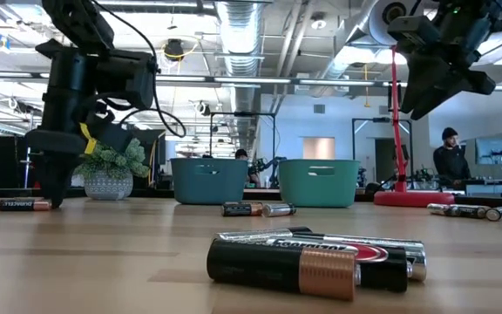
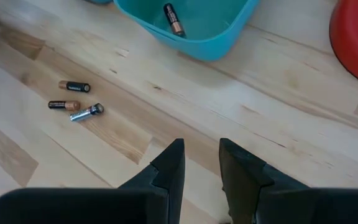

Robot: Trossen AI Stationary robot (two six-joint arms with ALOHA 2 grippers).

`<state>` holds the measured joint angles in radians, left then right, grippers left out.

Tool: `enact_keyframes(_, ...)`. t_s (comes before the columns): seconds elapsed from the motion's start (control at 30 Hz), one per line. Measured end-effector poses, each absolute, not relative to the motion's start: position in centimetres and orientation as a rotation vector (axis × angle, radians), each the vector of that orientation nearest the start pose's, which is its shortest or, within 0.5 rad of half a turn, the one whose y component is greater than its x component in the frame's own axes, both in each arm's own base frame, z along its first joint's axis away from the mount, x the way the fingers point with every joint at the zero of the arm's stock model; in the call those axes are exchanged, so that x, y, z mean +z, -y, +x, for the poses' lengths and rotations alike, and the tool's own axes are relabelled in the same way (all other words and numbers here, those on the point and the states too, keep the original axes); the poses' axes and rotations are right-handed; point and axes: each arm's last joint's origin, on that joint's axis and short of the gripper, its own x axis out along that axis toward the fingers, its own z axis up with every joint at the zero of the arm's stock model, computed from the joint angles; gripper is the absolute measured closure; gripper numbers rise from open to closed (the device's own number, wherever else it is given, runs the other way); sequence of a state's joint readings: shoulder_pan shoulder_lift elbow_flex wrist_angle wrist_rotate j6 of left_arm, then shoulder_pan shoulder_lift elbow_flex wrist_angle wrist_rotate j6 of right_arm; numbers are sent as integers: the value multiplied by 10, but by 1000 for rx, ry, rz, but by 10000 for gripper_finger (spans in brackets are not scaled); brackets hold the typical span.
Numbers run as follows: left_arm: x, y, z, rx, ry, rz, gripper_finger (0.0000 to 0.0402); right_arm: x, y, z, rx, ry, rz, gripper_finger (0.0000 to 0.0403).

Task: Sort batteries
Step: Put the silver battery into the blue bin

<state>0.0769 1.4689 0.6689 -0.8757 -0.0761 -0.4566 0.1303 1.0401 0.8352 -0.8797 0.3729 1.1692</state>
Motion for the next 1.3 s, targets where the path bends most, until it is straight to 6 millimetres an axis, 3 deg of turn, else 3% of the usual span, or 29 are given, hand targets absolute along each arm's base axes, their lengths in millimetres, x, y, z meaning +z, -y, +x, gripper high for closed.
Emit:
enact_keyframes(0.2,130,-17,193,480,-1607,-371,271,256,-13,182,-785,-779,780,285)
enact_keyframes(0.43,129,-17,196,464,-1582,-369,361,256,-13,182,-784,-778,780,284)
enact_keyframes(0.7,137,-18,202,489,-1571,-349,364,256,-14,182,-773,-784,767,284)
enact_keyframes(0.9,155,-21,217,531,-1496,-361,364,258,-24,179,-724,-796,743,284)
enact_keyframes(1.3,229,-27,255,606,-1258,-354,364,261,-53,148,-710,-809,713,285)
